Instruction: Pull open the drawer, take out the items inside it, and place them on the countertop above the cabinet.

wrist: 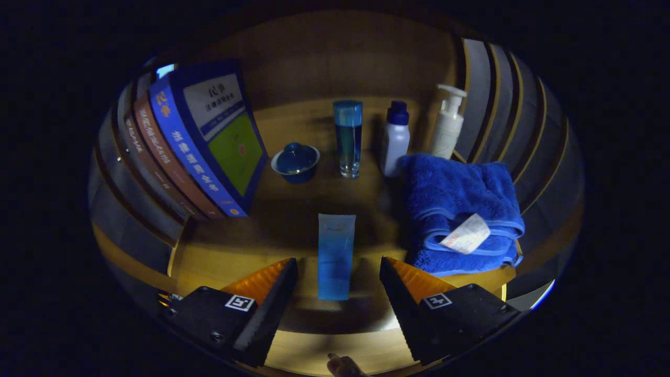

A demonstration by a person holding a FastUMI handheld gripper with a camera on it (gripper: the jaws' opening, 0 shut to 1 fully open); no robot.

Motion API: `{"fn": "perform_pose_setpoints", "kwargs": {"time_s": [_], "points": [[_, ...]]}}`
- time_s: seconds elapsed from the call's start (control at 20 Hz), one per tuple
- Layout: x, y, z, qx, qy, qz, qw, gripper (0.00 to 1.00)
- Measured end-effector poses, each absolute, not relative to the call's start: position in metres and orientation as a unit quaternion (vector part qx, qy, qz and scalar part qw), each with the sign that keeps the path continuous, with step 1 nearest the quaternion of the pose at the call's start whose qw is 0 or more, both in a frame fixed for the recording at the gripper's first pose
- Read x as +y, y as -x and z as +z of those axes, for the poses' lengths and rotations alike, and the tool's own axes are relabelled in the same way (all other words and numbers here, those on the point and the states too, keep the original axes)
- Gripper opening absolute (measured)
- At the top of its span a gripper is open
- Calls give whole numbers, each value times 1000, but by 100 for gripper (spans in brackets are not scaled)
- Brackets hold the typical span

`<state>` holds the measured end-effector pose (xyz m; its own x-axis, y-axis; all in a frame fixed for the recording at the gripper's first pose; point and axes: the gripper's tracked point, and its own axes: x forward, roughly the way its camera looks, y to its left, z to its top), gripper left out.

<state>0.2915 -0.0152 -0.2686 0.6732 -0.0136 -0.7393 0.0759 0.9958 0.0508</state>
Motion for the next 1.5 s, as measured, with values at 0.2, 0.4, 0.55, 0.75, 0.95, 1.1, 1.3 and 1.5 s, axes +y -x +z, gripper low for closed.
{"fn": "perform_pose_setpoints", "kwargs": {"time_s": [0.2,0.4,0.55,0.75,0.95,1.1,1.3,1.5], "points": [[-5,-246,-224,336,-46,-8,941,100],[-1,-188,-179,259,-51,3,965,100],[-4,-137,-149,198,-42,3,979,100],[-6,-67,-156,158,-40,12,987,99],[-6,-7,-188,127,-39,19,991,99],[-11,22,-217,122,-35,1,992,99],[-10,41,-269,142,-45,-3,989,99],[-10,48,-316,176,-35,-3,984,100]]}}
